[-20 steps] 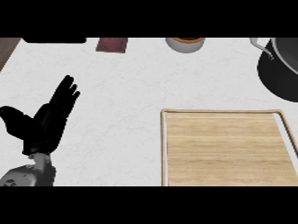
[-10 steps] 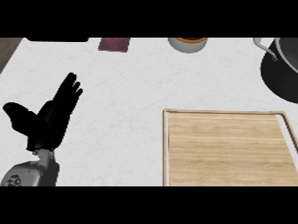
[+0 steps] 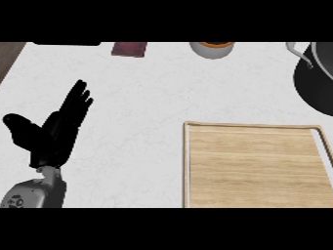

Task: Pick the can from the tray and place it in the pot

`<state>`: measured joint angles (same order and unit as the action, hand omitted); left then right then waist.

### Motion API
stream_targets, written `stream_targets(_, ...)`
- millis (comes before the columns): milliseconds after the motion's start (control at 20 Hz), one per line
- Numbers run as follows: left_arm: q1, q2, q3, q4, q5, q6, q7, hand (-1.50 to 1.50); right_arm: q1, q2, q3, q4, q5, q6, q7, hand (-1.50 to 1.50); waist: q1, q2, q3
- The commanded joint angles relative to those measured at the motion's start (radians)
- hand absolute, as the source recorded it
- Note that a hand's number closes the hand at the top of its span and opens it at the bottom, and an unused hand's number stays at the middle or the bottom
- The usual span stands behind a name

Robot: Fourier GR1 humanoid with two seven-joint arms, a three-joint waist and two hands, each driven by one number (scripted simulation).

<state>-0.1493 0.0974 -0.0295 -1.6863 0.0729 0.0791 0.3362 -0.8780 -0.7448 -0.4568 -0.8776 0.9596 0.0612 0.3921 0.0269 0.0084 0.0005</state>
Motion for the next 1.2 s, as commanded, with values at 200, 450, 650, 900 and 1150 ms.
stream_targets(200,-0.031,0.006,0.016,0.007,0.001,0.000,0.009,0.00,-0.071,0.017,-0.086,0.309,-0.071,-0.080,-0.065,1.50,0.008,0.004,0.001)
stream_targets(450,0.007,-0.011,-0.037,-0.078,-0.019,0.006,0.054,0.00,-0.115,0.075,-0.132,0.429,-0.118,-0.134,-0.039,-1.50,0.020,0.003,0.002)
stream_targets(650,0.023,-0.031,-0.031,-0.029,-0.027,0.017,0.003,0.00,-0.075,0.093,-0.234,0.428,-0.227,-0.242,-0.174,-1.50,0.004,0.003,0.002)
stream_targets(900,0.012,-0.022,-0.025,-0.058,-0.019,0.016,0.039,0.00,-0.110,0.059,-0.296,0.363,-0.278,-0.410,-0.281,-1.50,0.004,0.001,0.002)
stream_targets(1150,-0.011,-0.014,-0.012,0.014,-0.022,-0.003,-0.003,0.00,-0.104,-0.073,-0.383,0.405,-0.355,-0.424,-0.345,-1.50,-0.006,0.005,0.002)
